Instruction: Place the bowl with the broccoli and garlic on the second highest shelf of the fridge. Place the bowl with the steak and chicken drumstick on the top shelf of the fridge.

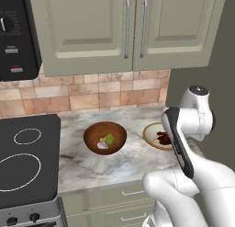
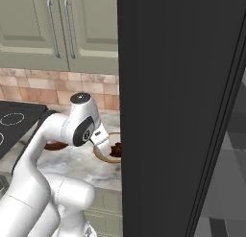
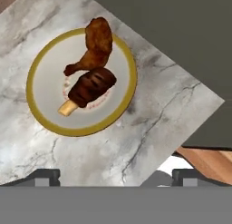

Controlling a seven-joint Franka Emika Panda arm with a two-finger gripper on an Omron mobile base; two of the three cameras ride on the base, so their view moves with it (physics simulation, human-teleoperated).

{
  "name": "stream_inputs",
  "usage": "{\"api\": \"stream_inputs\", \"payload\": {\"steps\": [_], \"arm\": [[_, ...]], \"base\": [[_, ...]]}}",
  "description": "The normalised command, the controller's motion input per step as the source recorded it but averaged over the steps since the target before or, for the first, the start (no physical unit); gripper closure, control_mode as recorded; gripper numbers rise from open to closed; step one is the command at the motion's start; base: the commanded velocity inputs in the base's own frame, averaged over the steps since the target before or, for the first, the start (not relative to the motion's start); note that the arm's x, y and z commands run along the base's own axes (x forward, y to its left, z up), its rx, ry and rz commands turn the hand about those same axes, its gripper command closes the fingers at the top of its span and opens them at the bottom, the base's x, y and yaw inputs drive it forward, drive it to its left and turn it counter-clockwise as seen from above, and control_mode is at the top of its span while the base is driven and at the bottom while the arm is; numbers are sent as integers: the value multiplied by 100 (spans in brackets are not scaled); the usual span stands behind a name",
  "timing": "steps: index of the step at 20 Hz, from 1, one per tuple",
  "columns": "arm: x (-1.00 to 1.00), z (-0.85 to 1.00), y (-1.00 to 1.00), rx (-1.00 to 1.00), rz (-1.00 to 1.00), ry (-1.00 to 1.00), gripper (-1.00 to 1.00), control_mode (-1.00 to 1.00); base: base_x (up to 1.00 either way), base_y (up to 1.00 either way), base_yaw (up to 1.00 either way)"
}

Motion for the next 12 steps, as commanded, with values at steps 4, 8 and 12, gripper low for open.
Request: {"api": "stream_inputs", "payload": {"steps": [4, 8, 12], "arm": [[8, -40, -38, 8, -15, 0, -100, -100], [51, -43, -25, 7, -2, 0, -100, -100], [17, -39, -11, 7, 0, 0, -100, -100]], "base": [[0, 0, 0], [0, 0, 0], [0, 0, 0]]}}
